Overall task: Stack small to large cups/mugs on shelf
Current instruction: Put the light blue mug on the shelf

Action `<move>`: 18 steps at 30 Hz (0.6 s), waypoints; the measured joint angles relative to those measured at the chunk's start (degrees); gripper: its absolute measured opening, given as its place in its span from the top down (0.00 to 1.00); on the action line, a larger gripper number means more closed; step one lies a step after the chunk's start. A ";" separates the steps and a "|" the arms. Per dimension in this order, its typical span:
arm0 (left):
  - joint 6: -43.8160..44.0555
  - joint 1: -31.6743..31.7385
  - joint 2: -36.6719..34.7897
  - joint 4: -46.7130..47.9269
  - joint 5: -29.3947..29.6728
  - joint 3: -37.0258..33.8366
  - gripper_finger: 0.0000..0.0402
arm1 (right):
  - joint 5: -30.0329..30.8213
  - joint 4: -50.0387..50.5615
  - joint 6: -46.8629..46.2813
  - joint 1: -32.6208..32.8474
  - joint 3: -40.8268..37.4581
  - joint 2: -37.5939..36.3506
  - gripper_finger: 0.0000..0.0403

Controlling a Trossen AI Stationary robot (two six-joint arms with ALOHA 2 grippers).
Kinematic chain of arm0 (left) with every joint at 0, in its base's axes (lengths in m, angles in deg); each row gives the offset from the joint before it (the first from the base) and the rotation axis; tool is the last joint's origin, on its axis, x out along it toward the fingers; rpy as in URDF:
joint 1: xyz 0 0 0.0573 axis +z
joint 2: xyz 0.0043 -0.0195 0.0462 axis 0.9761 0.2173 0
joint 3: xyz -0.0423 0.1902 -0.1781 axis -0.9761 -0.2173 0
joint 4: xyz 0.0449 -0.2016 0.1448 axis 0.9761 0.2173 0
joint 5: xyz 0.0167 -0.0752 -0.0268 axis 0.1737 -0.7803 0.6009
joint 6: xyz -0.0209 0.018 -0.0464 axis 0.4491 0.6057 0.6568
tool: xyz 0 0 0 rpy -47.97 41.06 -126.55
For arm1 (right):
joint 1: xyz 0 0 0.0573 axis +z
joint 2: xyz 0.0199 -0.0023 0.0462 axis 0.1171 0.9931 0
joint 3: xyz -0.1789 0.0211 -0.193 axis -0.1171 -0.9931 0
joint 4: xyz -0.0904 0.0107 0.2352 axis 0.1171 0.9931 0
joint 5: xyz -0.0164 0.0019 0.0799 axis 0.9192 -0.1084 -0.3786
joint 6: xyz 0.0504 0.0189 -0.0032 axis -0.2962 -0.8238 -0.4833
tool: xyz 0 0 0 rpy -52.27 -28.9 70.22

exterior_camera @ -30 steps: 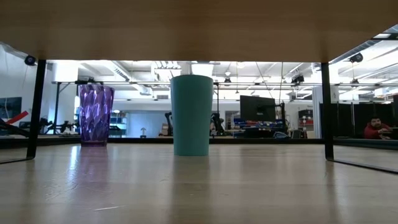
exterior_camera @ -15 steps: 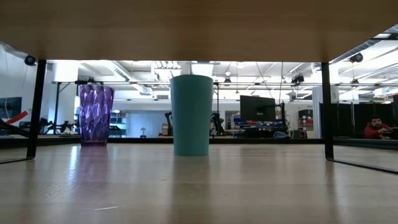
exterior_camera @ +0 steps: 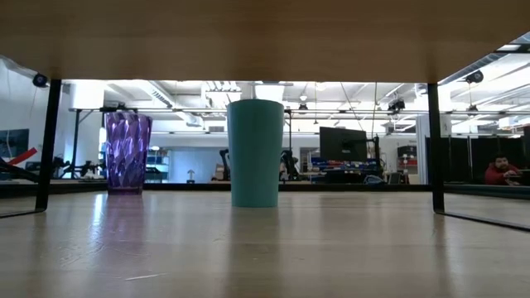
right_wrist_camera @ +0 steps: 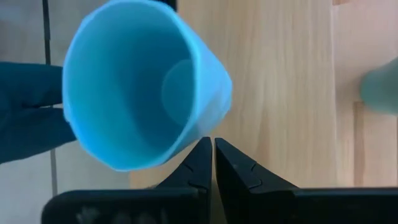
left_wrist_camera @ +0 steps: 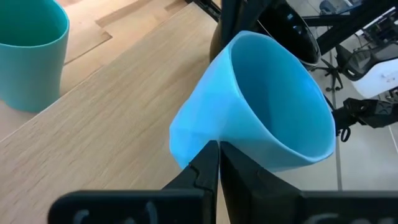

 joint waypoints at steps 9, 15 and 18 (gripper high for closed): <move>0.07 -0.21 -0.04 -0.33 -0.34 0.13 1.00 | 3.04 2.66 2.03 -0.03 0.00 -0.55 0.97; -0.04 -0.38 -0.07 -2.64 -0.90 0.11 1.00 | 5.31 3.43 2.56 -1.09 0.00 -1.52 0.97; -0.43 0.11 -0.07 -2.64 -0.62 0.00 1.00 | 5.20 4.34 2.58 -1.35 0.00 -1.89 0.97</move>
